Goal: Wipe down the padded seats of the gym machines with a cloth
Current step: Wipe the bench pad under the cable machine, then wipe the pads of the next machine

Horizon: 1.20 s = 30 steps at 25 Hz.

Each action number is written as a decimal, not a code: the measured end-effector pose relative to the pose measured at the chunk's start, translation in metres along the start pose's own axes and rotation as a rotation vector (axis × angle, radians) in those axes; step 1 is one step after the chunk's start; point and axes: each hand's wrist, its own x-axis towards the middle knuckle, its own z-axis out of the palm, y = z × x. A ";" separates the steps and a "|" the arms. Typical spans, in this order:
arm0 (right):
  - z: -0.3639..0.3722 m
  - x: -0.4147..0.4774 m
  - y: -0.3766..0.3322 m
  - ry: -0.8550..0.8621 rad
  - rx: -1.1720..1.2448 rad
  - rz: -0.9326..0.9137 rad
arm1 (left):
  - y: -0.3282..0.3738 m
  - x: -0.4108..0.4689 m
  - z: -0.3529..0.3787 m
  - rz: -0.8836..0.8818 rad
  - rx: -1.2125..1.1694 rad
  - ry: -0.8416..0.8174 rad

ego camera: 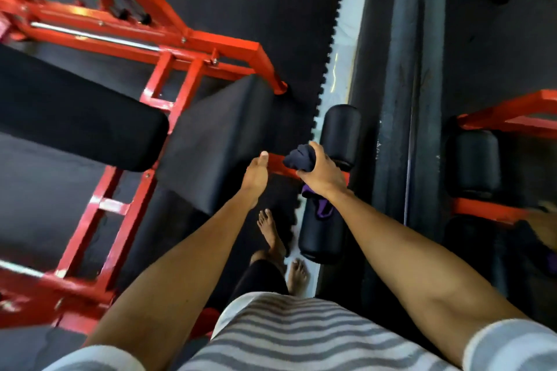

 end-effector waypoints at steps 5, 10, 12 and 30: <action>0.021 -0.027 -0.067 -0.100 -0.133 -0.170 | -0.003 -0.048 -0.071 0.118 0.179 0.132; 0.033 -0.054 -0.140 -0.127 -0.256 -0.326 | -0.012 -0.076 -0.154 0.168 0.261 0.234; 0.041 -0.063 -0.163 -0.134 -0.288 -0.364 | -0.020 -0.089 -0.184 0.183 0.312 0.262; 0.255 -0.172 -0.400 -0.514 -0.553 -0.884 | -0.170 -0.251 -0.432 -0.137 0.181 0.731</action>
